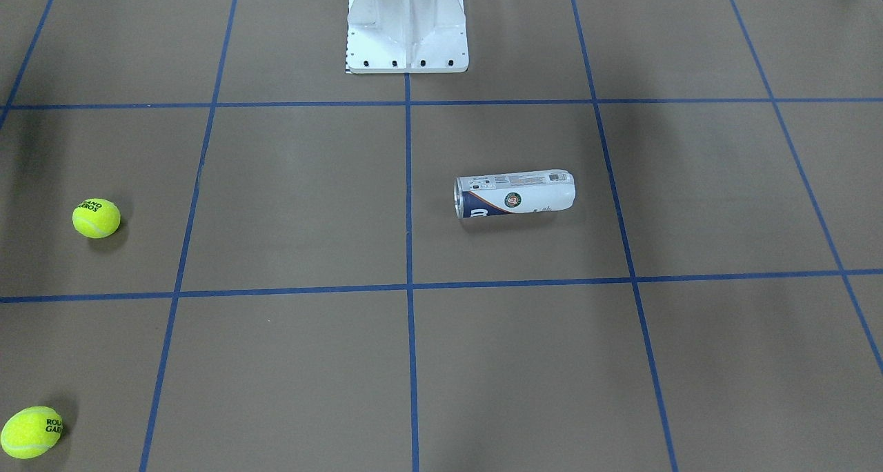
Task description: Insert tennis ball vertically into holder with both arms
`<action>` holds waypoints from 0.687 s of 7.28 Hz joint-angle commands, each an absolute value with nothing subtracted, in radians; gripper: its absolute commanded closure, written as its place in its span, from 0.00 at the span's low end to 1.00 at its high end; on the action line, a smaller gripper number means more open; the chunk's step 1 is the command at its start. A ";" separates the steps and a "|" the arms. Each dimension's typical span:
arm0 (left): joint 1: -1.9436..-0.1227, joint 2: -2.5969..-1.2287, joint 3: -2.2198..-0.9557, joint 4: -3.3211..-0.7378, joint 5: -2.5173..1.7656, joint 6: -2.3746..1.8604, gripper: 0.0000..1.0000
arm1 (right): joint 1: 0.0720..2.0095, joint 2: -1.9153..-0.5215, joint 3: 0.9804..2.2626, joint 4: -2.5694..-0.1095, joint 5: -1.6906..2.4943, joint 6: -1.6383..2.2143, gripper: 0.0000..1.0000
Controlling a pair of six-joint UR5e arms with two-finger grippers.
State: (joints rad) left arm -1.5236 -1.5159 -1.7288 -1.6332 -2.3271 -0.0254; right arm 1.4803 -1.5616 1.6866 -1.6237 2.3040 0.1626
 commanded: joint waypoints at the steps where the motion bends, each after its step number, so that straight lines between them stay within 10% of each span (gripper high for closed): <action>1: -1.523 -1.517 -1.729 -1.707 -2.335 -0.026 0.02 | 1.480 -1.562 1.687 -1.626 2.313 0.164 0.01; 5: -1.520 -1.516 -1.718 -1.750 -2.482 -0.035 0.18 | 1.480 -1.562 1.686 -1.628 2.313 0.164 0.01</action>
